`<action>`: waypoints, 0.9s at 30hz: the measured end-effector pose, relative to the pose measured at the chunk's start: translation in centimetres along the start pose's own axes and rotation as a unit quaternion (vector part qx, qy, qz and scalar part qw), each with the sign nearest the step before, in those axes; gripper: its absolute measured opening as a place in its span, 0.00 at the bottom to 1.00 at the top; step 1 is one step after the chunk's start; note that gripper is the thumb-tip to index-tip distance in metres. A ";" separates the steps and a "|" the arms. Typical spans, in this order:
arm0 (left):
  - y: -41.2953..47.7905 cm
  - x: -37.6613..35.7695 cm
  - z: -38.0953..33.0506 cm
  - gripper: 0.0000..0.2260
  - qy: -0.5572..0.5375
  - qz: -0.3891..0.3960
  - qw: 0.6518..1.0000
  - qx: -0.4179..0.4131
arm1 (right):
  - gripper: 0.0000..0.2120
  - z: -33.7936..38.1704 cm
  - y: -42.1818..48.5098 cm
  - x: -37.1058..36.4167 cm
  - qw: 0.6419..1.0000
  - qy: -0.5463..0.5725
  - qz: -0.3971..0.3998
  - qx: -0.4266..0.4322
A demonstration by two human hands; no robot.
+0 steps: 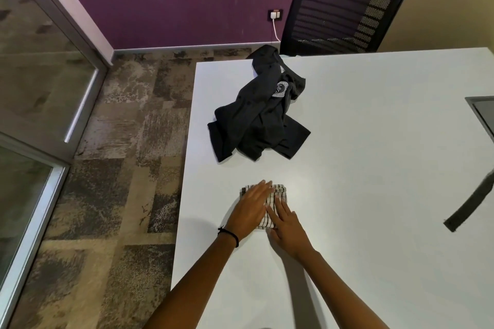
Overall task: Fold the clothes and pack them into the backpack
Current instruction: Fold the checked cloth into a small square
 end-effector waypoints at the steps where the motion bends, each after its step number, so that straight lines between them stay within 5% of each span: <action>1: -0.5 -1.2 0.1 0.22 0.018 0.035 0.999 -0.016 | 0.33 0.0 0.0 0.0 1.000 -0.003 0.008 0.002; 5: -1.6 -3.7 3.0 0.30 0.093 0.109 0.990 0.004 | 0.40 0.2 -0.5 2.9 0.997 0.065 -0.047 -0.008; 9: -1.4 -4.0 3.9 0.32 0.147 0.142 0.979 0.003 | 0.24 1.6 -0.3 4.1 0.998 0.012 -0.049 0.022; 17: -0.1 -3.7 4.9 0.37 0.205 0.189 0.959 0.046 | 0.36 0.2 2.3 1.8 0.990 -0.118 0.071 -0.010; 27: -2.4 -2.4 6.1 0.28 0.148 0.149 0.973 0.095 | 0.43 0.3 3.3 2.4 0.977 -0.205 0.051 0.014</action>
Point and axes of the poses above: each hand's wrist, its own y-axis towards the middle knuckle, its own x-axis out of the back of the hand, z = x × y, the point moved 10 cm from there along y, towards the middle knuckle, and after that the axes turned 4 degrees about -y, right-handed, at the moved point
